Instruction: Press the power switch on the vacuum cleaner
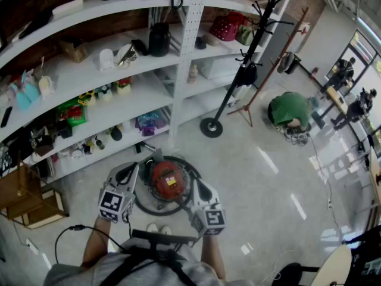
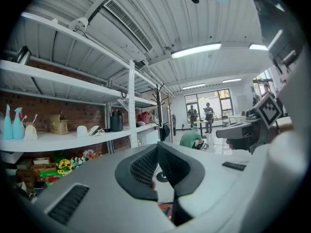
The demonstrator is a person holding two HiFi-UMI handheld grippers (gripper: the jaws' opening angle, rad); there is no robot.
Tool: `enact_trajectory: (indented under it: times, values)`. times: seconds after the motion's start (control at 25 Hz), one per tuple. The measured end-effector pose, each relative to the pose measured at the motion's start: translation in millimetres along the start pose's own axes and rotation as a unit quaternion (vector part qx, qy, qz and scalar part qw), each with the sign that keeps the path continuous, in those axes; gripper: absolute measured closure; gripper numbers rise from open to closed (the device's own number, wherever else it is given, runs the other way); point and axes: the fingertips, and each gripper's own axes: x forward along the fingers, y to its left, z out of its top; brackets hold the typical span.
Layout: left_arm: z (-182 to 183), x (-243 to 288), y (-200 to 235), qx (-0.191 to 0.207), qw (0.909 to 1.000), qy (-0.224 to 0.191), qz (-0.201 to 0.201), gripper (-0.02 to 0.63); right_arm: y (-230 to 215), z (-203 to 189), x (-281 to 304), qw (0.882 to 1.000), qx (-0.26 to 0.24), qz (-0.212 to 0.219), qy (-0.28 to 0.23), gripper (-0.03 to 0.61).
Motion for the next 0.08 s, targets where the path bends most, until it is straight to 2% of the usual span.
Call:
enact_trajectory:
  times: [0.08]
  values:
    - [-0.1, -0.9, 0.5, 0.000, 1.0000, 0.001, 0.002, 0.607, 0.3, 0.2, -0.1, 1.000, -0.007, 0.002, 0.001, 0.566]
